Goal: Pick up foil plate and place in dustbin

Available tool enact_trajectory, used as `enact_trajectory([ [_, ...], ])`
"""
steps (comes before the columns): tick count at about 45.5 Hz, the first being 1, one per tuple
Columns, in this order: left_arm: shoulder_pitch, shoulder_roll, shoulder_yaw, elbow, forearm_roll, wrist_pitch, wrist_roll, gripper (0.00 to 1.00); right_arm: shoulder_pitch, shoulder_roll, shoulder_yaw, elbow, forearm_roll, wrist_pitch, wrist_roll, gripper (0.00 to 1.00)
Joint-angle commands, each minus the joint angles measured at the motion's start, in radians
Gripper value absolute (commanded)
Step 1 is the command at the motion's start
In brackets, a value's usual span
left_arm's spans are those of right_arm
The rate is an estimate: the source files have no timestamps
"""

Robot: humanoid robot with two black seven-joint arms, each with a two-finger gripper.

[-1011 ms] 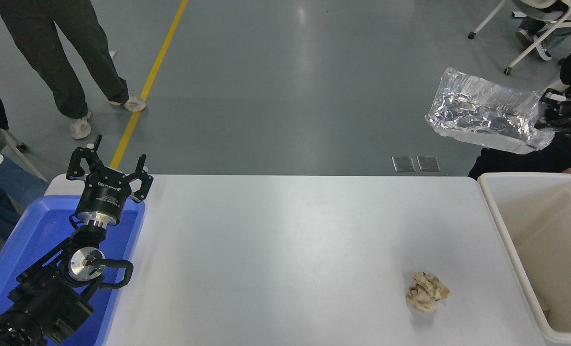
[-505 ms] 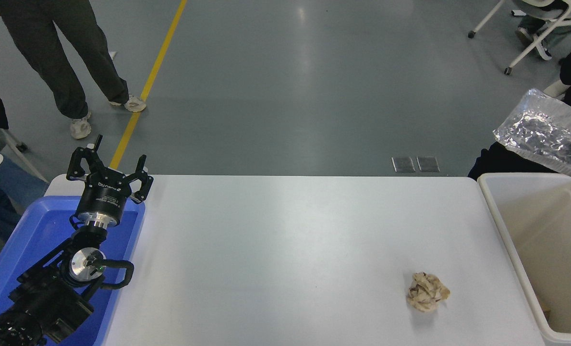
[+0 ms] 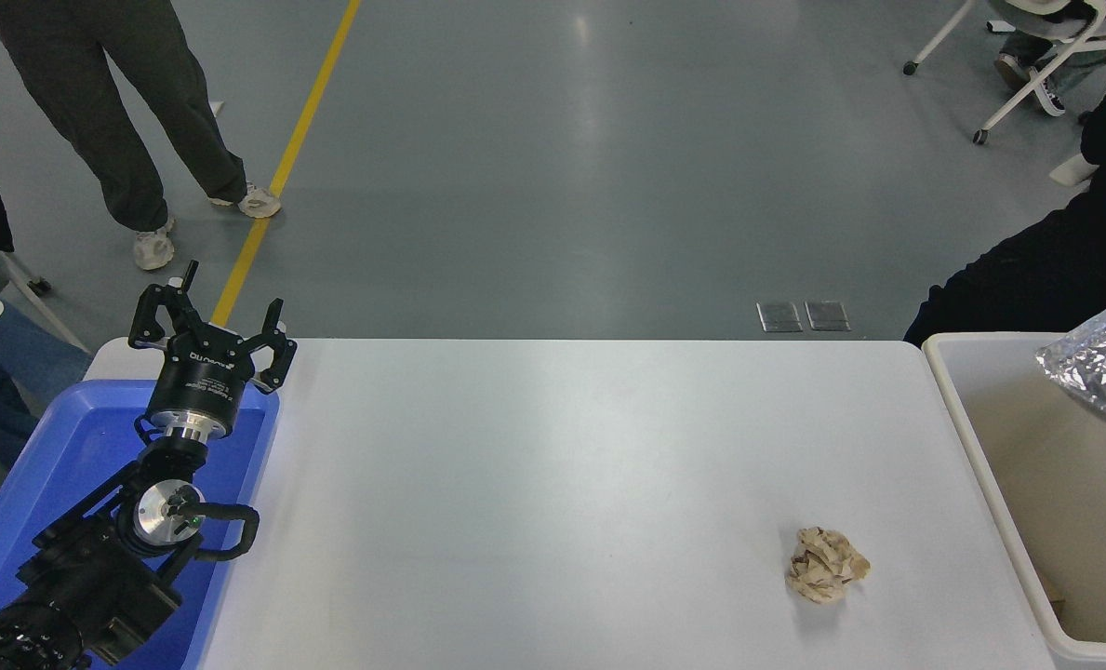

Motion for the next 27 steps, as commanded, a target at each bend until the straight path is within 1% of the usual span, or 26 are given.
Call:
enact_trajectory([
  [1, 0.000, 0.000, 0.000, 0.000, 0.000, 0.000, 0.000, 0.98, -0.088, 0.036, 0.020, -0.006, 0.011, -0.065, -0.018, 0.00],
  [17, 0.000, 0.000, 0.000, 0.000, 0.000, 0.000, 0.000, 0.98, -0.103, 0.049, 0.020, -0.004, 0.012, -0.065, -0.017, 0.00],
  [18, 0.000, 0.000, 0.000, 0.000, 0.000, 0.000, 0.000, 0.98, -0.103, 0.049, 0.019, -0.004, 0.011, -0.065, -0.017, 0.12],
  [19, 0.000, 0.000, 0.000, 0.000, 0.000, 0.000, 0.000, 0.98, -0.103, 0.049, 0.017, -0.004, 0.009, -0.065, -0.017, 0.33],
  [21, 0.000, 0.000, 0.000, 0.001, 0.000, 0.000, 0.000, 0.98, -0.103, 0.049, 0.017, -0.004, 0.008, -0.065, -0.017, 0.84],
  [22, 0.000, 0.000, 0.000, 0.000, 0.000, 0.000, 0.000, 0.98, -0.102, 0.049, 0.016, -0.004, 0.006, -0.062, -0.017, 1.00],
  [27, 0.000, 0.000, 0.000, 0.000, 0.000, 0.000, 0.000, 0.98, -0.098, 0.049, 0.017, 0.013, 0.007, -0.051, -0.017, 1.00],
])
